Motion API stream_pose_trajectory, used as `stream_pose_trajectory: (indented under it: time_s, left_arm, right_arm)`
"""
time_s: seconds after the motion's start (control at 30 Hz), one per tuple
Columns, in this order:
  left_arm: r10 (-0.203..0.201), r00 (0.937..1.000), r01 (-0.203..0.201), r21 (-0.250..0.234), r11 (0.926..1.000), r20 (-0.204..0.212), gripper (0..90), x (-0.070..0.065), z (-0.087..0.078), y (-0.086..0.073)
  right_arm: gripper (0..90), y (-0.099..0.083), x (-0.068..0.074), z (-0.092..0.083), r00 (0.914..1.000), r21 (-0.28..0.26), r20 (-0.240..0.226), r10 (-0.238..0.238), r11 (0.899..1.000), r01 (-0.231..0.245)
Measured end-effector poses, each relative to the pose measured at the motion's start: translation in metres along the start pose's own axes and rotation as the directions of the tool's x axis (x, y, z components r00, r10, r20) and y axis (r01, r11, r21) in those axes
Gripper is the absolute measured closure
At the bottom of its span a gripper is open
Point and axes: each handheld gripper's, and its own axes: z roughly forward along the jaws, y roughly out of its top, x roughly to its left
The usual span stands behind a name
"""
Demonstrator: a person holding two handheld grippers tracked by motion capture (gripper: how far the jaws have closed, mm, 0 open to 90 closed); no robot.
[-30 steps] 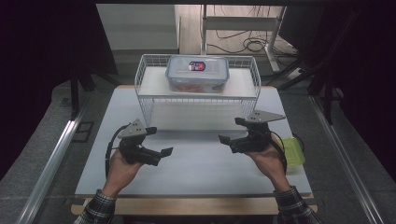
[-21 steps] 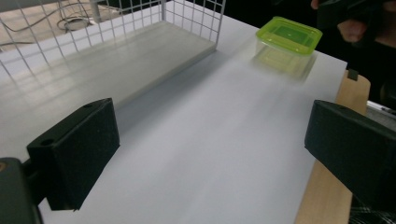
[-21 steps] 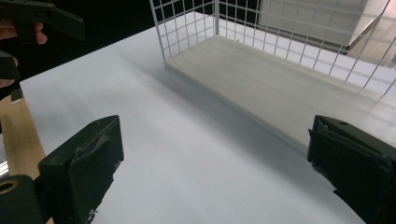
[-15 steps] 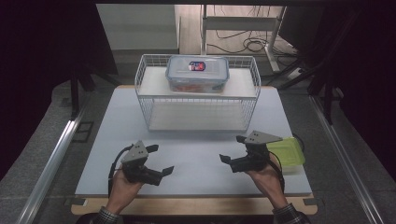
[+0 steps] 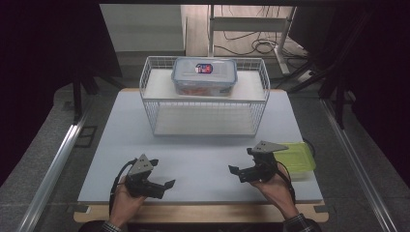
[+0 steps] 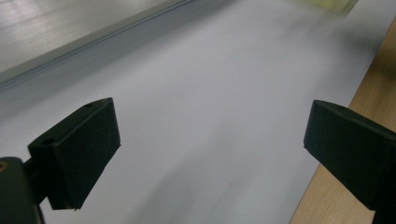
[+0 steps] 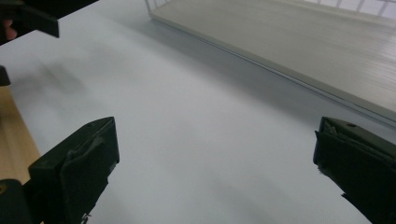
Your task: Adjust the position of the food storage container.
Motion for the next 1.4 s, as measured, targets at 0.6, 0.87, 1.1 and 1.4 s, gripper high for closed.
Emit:
stream_pose_trajectory:
  time_s: [0.6,0.87,1.1,1.4]
  left_arm:
    - [-0.011,0.9999,0.011,0.016,0.9998,0.001,4.8,0.003,0.004,-0.004]
    - [-0.003,1.0000,0.003,0.027,0.9996,0.005,4.9,0.001,0.006,-0.004]
    - [-0.003,1.0000,0.003,0.025,0.9997,0.003,4.9,0.002,0.006,-0.004]
    - [-0.008,1.0000,0.008,0.026,0.9996,0.005,4.9,0.002,0.007,-0.005]
  right_arm:
    - [62.7,-0.005,-0.060,-0.051,0.9710,0.049,0.236,0.038,0.998,-0.051]
    - [89.5,-0.017,-0.088,-0.075,0.9366,0.044,0.346,0.055,0.996,-0.075]
    - [89.5,-0.029,-0.110,-0.087,0.8948,0.036,0.437,0.091,0.992,-0.118]
    - [89.5,-0.044,-0.133,-0.106,0.8307,0.018,0.535,0.154,0.981,-0.194]
